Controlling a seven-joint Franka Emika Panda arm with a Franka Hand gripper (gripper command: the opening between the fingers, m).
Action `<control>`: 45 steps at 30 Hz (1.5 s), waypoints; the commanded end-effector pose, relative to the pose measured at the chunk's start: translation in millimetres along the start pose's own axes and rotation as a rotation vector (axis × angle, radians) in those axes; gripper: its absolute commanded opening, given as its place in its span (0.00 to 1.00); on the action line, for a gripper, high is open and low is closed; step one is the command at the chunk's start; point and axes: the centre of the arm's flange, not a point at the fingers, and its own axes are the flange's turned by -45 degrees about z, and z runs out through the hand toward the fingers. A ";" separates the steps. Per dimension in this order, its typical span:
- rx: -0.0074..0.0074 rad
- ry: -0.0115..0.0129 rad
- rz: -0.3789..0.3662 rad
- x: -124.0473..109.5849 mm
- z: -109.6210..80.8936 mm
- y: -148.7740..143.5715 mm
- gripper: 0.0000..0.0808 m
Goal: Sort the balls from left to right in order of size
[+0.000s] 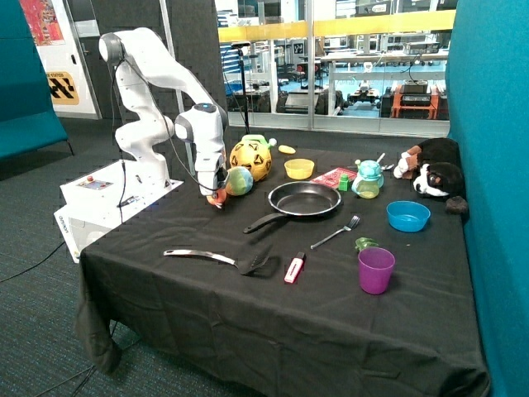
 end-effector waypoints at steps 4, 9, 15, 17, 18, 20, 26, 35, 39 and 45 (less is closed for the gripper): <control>0.0034 -0.0036 0.006 0.4 0.0 5.4 1.00; 0.0034 -0.0036 0.012 -2.8 1.6 8.9 1.00; 0.0034 -0.0036 0.010 -3.4 2.4 8.8 1.00; 0.0034 -0.0036 0.005 -2.6 1.3 8.2 1.00; 0.0034 -0.0036 0.005 -2.3 0.7 8.0 1.00; 0.0034 -0.0036 0.001 -1.4 -1.8 7.7 1.00; 0.0034 -0.0035 -0.014 5.5 -16.1 8.6 0.97; 0.0035 -0.0035 -0.043 13.7 -44.0 9.7 0.90; 0.0035 -0.0034 -0.070 13.9 -56.5 7.3 0.87; 0.0036 -0.0033 -0.141 10.0 -78.0 0.5 0.84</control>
